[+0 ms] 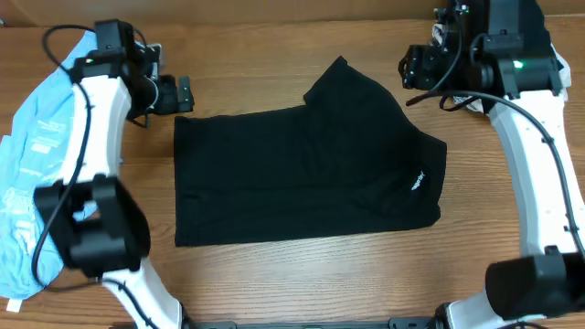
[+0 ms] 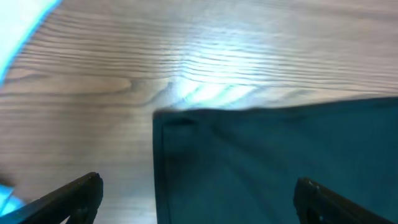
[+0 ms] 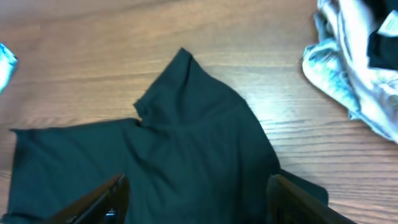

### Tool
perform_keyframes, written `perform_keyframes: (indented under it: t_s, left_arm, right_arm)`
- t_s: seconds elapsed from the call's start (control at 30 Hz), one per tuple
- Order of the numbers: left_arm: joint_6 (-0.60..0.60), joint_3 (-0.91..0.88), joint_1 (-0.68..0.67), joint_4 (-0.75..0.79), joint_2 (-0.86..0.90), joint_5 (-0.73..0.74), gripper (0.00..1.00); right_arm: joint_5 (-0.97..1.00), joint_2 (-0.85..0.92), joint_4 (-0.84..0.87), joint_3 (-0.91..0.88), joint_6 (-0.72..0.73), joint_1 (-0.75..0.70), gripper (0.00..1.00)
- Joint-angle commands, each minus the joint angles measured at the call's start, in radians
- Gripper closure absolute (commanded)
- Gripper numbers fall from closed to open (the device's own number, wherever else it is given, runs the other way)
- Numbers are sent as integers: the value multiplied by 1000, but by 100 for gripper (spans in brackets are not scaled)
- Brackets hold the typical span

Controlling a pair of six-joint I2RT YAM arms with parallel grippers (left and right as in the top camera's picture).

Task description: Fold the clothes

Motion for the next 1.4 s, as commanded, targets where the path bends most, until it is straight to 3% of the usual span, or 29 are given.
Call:
perform_keyframes:
  t_s: [0.0,0.23,0.37,0.5,0.67,0.73,0.9,1.13,1.37]
  left_arm:
    - [64,8,0,36,89,-11,1]
    - [116,8,-2,92,203,-11,1]
    - [115,8,-4,101,237,-10,10]
    - [115,8,-11,108,262,-12,31]
    - [90,7,-22,122,293,-26,50]
    - [67,7,-23,122,296,-26,68]
    - [51,7,-30,92,296,-26,95]
    - [50,7,-35,42,296,-33,96]
    - [24,8,-36,33,296,-33,96]
  right_arm:
    - [9,41,3,14,-3,9,27]
    - [9,66,6,13,-2,27,28]
    - [9,66,19,13,20,36,31]
    - [9,66,27,13,21,46,32]
    - [9,66,36,13,28,49,34]
    - [8,66,43,12,40,49,37]
    - [3,66,95,12,46,49,43]
    - [-11,106,235,12,46,63,43]
    - [-11,286,331,13,40,83,43]
